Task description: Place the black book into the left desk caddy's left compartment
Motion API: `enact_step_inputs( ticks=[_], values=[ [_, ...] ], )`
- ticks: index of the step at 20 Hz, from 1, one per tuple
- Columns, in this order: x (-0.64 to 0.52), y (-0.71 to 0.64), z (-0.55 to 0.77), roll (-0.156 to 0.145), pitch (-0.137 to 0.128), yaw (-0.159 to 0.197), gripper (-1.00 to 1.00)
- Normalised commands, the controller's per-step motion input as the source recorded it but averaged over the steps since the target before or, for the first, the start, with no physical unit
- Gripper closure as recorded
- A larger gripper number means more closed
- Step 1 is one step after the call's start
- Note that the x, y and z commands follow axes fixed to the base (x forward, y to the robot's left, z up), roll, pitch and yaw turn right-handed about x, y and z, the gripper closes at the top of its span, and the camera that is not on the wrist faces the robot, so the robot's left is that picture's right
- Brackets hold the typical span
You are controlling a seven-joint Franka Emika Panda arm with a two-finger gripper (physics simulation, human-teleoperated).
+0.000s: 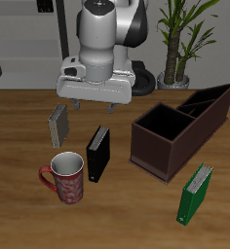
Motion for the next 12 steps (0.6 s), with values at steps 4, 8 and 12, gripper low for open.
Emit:
enact_step_inputs(
  ticks=[4, 8, 12],
  values=[
    [0.05, -0.04, -0.11, -0.017, -0.005, -0.008, -1.00],
    [0.11, -0.04, -0.27, -0.020, 0.019, -0.032, -1.00],
    [0.08, 0.04, -0.21, 0.009, 0.022, -0.017, -1.00]
  ],
)
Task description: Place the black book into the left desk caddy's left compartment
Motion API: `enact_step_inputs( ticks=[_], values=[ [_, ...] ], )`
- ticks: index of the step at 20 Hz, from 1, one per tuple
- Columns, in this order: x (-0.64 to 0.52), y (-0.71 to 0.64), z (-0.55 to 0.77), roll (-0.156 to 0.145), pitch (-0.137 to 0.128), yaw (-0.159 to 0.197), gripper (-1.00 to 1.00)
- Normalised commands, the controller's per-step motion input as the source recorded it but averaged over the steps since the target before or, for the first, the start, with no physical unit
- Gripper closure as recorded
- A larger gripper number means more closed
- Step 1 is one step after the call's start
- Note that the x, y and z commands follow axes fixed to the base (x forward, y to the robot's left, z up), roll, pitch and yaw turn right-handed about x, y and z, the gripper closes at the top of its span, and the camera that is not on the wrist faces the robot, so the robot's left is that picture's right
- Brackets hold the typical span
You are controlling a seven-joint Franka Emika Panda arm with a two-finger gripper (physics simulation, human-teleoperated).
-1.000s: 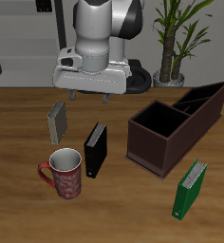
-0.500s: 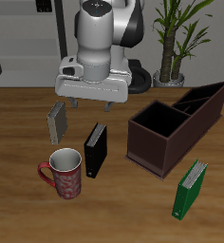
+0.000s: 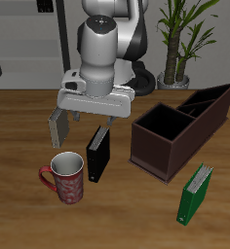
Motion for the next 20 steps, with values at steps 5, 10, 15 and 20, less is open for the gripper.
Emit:
enact_step_inputs(
  ticks=[5, 10, 15, 20],
  values=[
    [0.09, 0.04, -0.25, 0.012, 0.024, -0.012, -1.00],
    [0.09, 0.04, -0.31, 0.010, 0.036, -0.002, -1.00],
    [0.06, 0.06, -0.26, 0.013, 0.039, 0.001, -1.00],
    [0.04, 0.01, -0.36, 0.019, 0.059, -0.059, 1.00]
  ],
)
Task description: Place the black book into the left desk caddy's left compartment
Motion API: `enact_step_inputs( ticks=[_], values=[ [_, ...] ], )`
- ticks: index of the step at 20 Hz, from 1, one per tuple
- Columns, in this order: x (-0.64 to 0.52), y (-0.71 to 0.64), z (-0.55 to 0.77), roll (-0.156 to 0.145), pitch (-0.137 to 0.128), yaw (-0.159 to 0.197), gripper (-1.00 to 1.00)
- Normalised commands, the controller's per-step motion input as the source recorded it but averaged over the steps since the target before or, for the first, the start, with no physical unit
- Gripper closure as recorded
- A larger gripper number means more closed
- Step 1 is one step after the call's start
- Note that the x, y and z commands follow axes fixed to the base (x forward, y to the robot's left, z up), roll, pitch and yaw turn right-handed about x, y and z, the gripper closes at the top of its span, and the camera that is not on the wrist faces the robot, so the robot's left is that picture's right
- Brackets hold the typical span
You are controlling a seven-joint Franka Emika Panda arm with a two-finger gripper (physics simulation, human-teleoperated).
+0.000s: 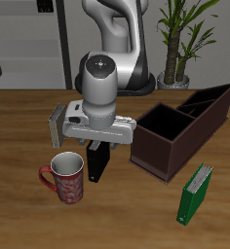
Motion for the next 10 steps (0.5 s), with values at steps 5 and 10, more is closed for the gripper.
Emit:
enact_step_inputs(
  ticks=[5, 10],
  values=[
    [-0.03, -0.05, -0.18, -0.011, 0.025, -0.041, 1.00],
    [-0.03, -0.04, -0.03, -0.012, 0.001, -0.024, 1.00]
  ],
)
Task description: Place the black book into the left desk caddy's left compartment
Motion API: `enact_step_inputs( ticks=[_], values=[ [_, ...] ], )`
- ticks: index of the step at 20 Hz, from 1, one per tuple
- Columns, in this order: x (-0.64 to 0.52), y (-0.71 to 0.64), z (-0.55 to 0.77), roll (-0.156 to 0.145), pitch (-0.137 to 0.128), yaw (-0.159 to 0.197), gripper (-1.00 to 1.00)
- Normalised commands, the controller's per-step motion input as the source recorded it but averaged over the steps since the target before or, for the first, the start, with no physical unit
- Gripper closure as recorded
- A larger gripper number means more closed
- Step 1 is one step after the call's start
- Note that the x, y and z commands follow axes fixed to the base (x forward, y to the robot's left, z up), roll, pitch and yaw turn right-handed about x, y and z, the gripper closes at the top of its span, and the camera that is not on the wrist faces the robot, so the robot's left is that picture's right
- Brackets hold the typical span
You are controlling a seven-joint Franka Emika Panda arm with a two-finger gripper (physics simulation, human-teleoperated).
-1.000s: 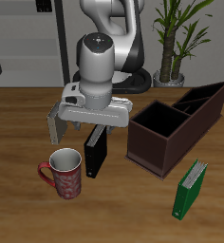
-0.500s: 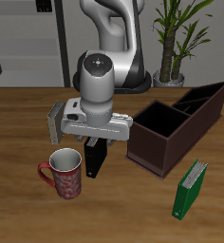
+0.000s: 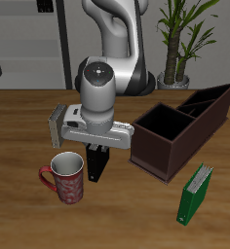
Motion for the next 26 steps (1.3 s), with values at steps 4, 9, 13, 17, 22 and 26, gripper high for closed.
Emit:
enact_step_inputs(
  ticks=[4, 9, 13, 17, 22, 26],
  values=[
    [-0.14, 0.07, 0.26, -0.018, -0.030, -0.014, 1.00],
    [-0.35, 0.24, 0.65, -0.017, -0.072, -0.014, 1.00],
    [-0.42, 0.33, 0.64, 0.018, -0.060, -0.002, 1.00],
    [-0.50, 0.42, 0.48, 0.007, -0.052, 0.064, 1.00],
    [-0.54, 0.38, 0.41, -0.007, -0.028, -0.008, 1.00],
    [-0.40, 0.25, 0.30, -0.027, -0.054, -0.015, 1.00]
  ],
)
